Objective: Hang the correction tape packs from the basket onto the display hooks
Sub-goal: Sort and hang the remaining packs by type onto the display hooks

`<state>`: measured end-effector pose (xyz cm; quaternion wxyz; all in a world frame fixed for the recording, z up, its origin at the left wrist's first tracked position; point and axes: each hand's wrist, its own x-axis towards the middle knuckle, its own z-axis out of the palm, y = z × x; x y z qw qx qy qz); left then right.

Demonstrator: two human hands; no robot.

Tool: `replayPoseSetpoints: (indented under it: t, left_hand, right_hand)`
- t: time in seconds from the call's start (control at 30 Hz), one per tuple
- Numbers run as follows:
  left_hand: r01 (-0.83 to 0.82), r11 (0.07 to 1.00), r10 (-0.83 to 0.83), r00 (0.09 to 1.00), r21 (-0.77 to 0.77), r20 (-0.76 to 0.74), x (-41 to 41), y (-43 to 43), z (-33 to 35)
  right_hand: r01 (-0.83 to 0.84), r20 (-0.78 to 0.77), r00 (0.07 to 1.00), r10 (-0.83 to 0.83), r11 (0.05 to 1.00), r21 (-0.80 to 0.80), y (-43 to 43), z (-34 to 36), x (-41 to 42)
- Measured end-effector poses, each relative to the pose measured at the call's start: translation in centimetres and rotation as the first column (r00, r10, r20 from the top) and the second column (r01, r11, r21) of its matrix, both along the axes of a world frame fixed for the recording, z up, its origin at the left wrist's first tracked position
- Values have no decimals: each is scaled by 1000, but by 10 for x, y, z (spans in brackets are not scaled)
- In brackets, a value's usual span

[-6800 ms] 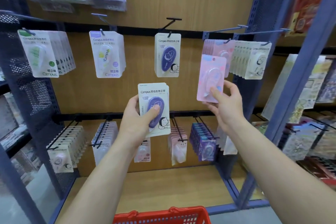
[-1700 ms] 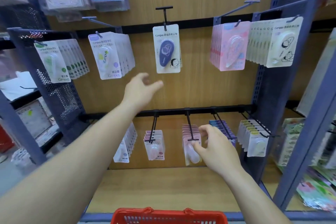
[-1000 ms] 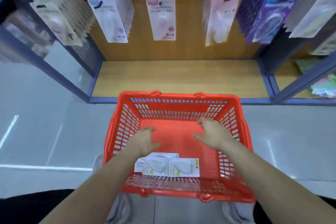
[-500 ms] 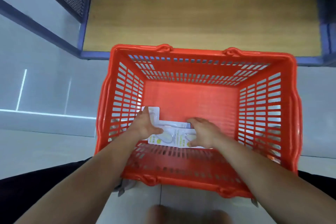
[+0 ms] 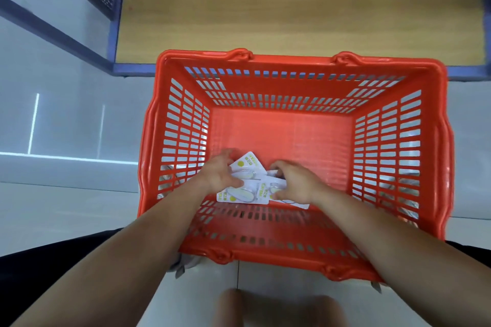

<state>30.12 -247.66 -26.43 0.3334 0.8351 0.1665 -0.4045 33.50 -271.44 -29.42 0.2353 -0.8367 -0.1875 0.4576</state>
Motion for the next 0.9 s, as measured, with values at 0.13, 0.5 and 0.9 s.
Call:
replayPoseSetpoints:
  t: [0.13, 0.5, 0.9]
  left_hand:
    - [254, 959, -252, 967, 123, -37, 4, -10, 3]
    - [373, 927, -368, 926, 50, -90, 3, -19, -3]
    - [386, 921, -375, 915, 58, -150, 11, -22, -6]
  right_hand:
    - [-57, -56, 997, 54, 996, -66, 0, -1, -3]
    - [16, -54, 998, -24, 988, -153, -35, 4, 15]
    - [67, -114, 990, -84, 987, -147, -33, 7, 12]
